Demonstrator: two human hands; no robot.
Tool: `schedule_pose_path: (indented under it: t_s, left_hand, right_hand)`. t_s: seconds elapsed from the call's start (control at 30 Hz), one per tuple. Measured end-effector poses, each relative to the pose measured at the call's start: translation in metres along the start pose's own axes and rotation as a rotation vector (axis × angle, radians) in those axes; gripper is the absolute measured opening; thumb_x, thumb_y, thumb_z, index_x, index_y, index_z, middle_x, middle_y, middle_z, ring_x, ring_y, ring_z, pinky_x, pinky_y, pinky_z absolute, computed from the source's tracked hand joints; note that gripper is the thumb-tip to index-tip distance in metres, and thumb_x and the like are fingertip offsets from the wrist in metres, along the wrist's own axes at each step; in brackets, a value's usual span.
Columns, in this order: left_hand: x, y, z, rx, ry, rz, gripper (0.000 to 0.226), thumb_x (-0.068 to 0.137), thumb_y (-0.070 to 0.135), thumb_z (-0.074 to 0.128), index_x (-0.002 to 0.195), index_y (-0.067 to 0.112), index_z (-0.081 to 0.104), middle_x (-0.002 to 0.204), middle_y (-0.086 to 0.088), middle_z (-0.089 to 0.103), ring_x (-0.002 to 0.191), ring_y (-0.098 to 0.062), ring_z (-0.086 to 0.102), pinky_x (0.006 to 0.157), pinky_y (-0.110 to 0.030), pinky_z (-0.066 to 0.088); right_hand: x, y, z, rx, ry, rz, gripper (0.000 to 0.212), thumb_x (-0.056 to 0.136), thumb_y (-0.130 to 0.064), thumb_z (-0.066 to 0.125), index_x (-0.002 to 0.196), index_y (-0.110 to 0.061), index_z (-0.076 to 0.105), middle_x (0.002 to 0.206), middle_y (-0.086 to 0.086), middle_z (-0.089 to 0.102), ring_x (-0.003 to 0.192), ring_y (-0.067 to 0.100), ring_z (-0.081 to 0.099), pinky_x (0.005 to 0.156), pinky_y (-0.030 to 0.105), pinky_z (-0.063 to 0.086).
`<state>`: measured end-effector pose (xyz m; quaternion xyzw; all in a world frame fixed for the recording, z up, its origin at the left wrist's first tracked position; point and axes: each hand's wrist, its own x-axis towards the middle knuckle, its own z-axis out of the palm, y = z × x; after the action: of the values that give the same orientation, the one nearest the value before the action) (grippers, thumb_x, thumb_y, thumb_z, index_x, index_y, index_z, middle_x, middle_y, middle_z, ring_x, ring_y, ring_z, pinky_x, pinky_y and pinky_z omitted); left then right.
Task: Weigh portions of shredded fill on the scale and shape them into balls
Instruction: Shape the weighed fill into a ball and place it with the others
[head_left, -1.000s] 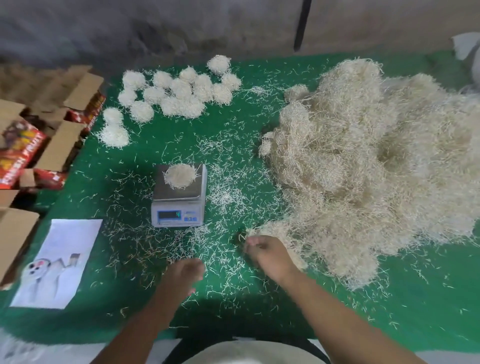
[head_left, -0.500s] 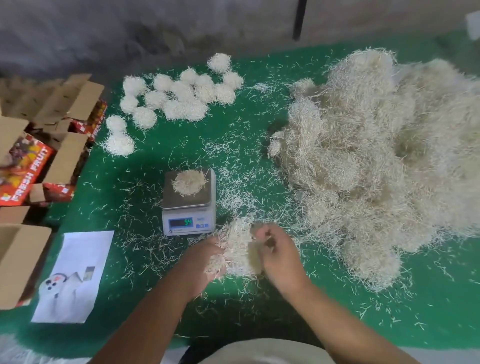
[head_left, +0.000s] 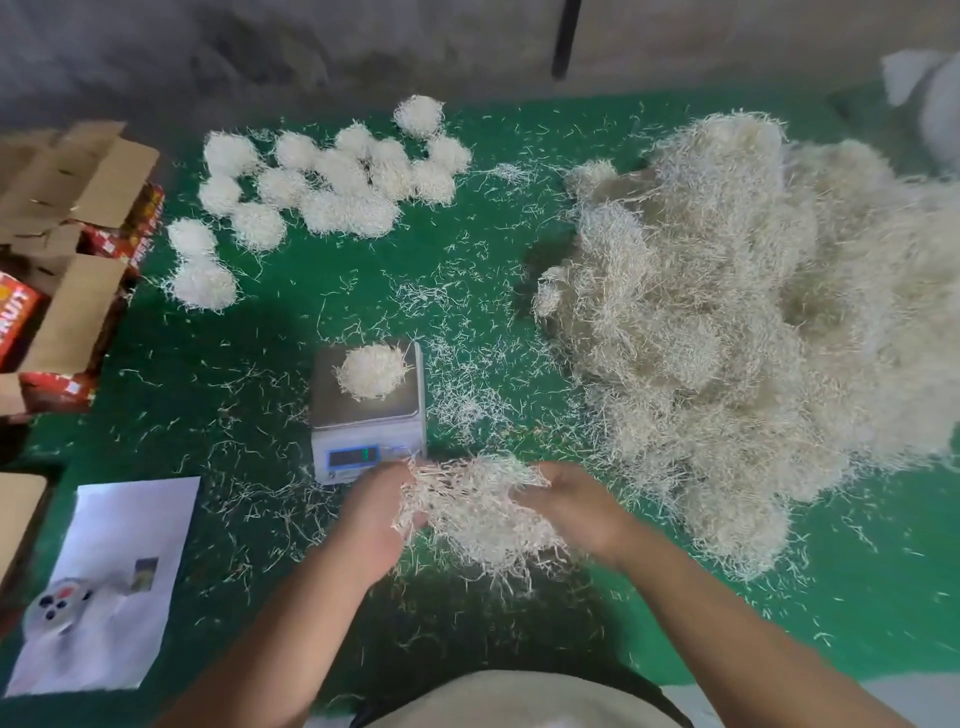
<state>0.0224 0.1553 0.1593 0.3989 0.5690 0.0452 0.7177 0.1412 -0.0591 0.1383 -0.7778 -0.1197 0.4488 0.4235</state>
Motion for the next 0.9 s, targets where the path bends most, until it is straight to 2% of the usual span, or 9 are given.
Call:
schedule_pose_path:
  t_s: [0.07, 0.17, 0.3, 0.37, 0.53, 0.63, 0.73, 0.83, 0.9]
  left_hand:
    - [0.006, 0.011, -0.001, -0.019, 0.037, -0.030, 0.034, 0.097, 0.001, 0.061, 0.131, 0.007, 0.065, 0.131, -0.012, 0.063, 0.126, -0.031, 0.058, 0.081, -0.039, 0.055]
    - [0.014, 0.020, -0.002, 0.198, 0.083, 0.090, 0.067, 0.081, -0.018, 0.072, 0.139, 0.013, 0.061, 0.145, -0.006, 0.055, 0.133, -0.026, 0.055, 0.110, -0.037, 0.050]
    - [0.006, 0.031, 0.005, 0.176, 0.167, 0.080, 0.064, 0.083, -0.021, 0.065, 0.135, 0.015, 0.059, 0.143, -0.012, 0.054, 0.131, -0.029, 0.054, 0.099, -0.036, 0.054]
    - [-0.005, 0.031, 0.011, 0.259, 0.102, 0.126, 0.080, 0.078, -0.031, 0.060, 0.144, 0.012, 0.054, 0.147, -0.013, 0.050, 0.132, -0.027, 0.053, 0.101, -0.032, 0.053]
    - [-0.034, 0.033, 0.040, 0.175, 0.069, 0.071, 0.037, 0.104, -0.003, 0.050, 0.139, 0.005, 0.058, 0.150, -0.022, 0.052, 0.129, -0.037, 0.056, 0.087, -0.024, 0.055]
    - [-0.049, 0.029, 0.064, 0.134, -0.018, 0.081, 0.056, 0.092, -0.019, 0.058, 0.142, 0.008, 0.058, 0.130, -0.009, 0.061, 0.082, -0.014, 0.063, 0.058, -0.011, 0.054]
    - [-0.058, 0.025, 0.074, -0.076, -0.119, 0.038, 0.046, 0.095, -0.010, 0.063, 0.139, 0.004, 0.057, 0.133, -0.014, 0.063, 0.096, -0.018, 0.074, 0.075, -0.014, 0.059]
    - [-0.061, 0.029, 0.083, -0.014, -0.123, 0.163, 0.037, 0.105, -0.007, 0.048, 0.142, -0.012, 0.050, 0.129, -0.022, 0.062, 0.076, 0.000, 0.073, 0.066, -0.014, 0.058]
    - [-0.066, 0.024, 0.089, 0.236, -0.157, 0.278, 0.027, 0.106, 0.006, 0.049, 0.129, 0.002, 0.063, 0.113, -0.013, 0.068, 0.087, -0.009, 0.072, 0.077, -0.027, 0.060]
  right_hand:
    - [0.000, 0.002, -0.015, 0.039, 0.077, 0.042, 0.085, 0.094, -0.057, 0.070, 0.162, -0.020, 0.036, 0.159, 0.011, 0.050, 0.110, 0.020, 0.063, 0.082, 0.024, 0.059]
    - [-0.001, 0.015, -0.040, 0.096, 0.200, 0.081, 0.075, 0.100, -0.049, 0.067, 0.161, -0.018, 0.038, 0.137, 0.004, 0.064, 0.096, 0.030, 0.071, 0.061, 0.016, 0.051]
    - [0.000, 0.037, -0.081, 0.147, 0.393, 0.125, 0.071, 0.102, -0.040, 0.067, 0.160, -0.010, 0.039, 0.110, 0.005, 0.068, 0.089, 0.022, 0.068, 0.075, 0.033, 0.056]
    - [0.000, 0.046, -0.103, 0.055, 0.501, 0.156, 0.078, 0.100, -0.039, 0.071, 0.161, -0.008, 0.036, 0.131, 0.017, 0.065, 0.094, 0.019, 0.067, 0.085, 0.041, 0.056]
    - [-0.007, 0.042, -0.121, -0.211, 0.503, 0.173, 0.094, 0.088, -0.044, 0.083, 0.163, -0.019, 0.032, 0.163, 0.020, 0.035, 0.136, 0.041, 0.053, 0.114, 0.058, 0.046]
    - [-0.014, 0.013, -0.095, -0.086, 0.323, -0.119, 0.081, 0.091, -0.061, 0.073, 0.160, -0.038, 0.037, 0.162, -0.005, 0.040, 0.149, 0.027, 0.040, 0.121, 0.053, 0.036]
    - [-0.021, -0.012, -0.054, 0.176, -0.122, -0.110, 0.085, 0.081, -0.094, 0.048, 0.155, -0.053, 0.036, 0.145, -0.032, 0.048, 0.152, 0.022, 0.037, 0.116, 0.042, 0.038]
    - [-0.016, -0.011, -0.026, 0.698, -0.276, 0.115, 0.109, 0.075, -0.098, 0.054, 0.165, -0.046, 0.020, 0.174, -0.003, 0.015, 0.161, 0.033, 0.016, 0.128, 0.063, 0.016]
    - [-0.013, -0.008, -0.017, 1.101, -0.336, 0.221, 0.112, 0.076, -0.089, 0.066, 0.165, -0.037, 0.024, 0.169, 0.016, 0.024, 0.152, 0.043, 0.038, 0.122, 0.069, 0.030]
